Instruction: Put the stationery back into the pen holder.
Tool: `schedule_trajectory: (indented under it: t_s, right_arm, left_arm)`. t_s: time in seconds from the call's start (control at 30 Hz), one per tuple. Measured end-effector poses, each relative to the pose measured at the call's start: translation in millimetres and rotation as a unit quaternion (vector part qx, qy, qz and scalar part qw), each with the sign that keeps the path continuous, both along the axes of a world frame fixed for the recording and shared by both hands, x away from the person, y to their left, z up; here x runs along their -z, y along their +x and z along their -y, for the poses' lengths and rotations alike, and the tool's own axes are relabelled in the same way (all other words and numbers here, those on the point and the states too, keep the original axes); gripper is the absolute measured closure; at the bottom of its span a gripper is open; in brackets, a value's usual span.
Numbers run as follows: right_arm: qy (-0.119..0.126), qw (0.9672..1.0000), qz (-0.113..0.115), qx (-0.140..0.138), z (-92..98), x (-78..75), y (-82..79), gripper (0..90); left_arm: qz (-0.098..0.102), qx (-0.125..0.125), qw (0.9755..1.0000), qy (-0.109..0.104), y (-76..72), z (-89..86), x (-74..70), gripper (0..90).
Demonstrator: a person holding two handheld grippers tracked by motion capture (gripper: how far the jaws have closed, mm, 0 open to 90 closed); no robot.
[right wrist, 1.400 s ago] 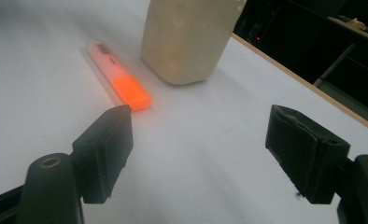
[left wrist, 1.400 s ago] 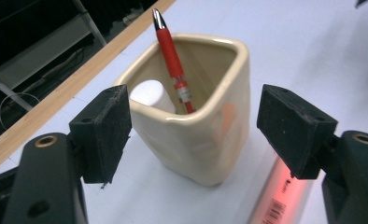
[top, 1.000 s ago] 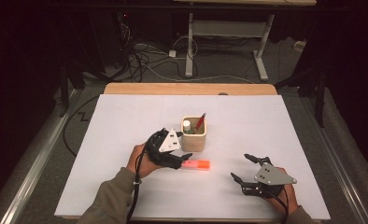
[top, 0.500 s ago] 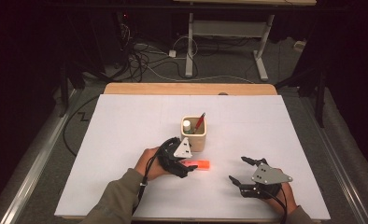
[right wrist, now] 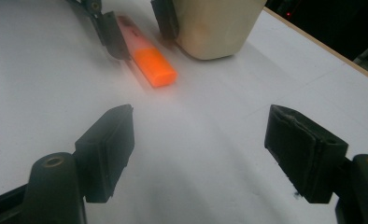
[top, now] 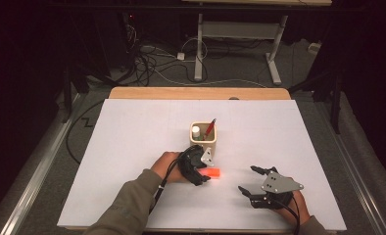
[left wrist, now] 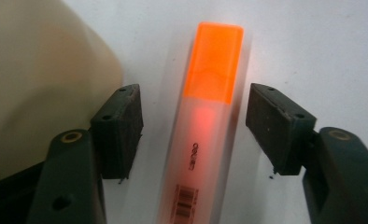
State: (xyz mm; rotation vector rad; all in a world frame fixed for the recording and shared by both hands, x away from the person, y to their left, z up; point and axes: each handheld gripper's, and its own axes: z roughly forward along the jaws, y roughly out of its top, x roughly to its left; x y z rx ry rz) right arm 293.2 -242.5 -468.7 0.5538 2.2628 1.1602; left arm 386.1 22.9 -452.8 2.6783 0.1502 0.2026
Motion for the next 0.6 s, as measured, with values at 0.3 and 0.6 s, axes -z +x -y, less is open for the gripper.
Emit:
schedule_trajectory:
  t_s: [0.3,0.6]
  right_arm:
    - [-0.003,0.9999,-0.007,-0.008,-0.9,1.9,0.4,24.8]
    - [-0.005,0.9998,-0.011,-0.012,-1.4,2.2,0.4,24.8]
  left_arm:
    - [-0.049,0.032,0.9981,0.020,12.3,9.9,-2.6,45.8]
    - [-0.064,0.066,0.9943,0.055,12.5,19.3,-6.8,62.4]
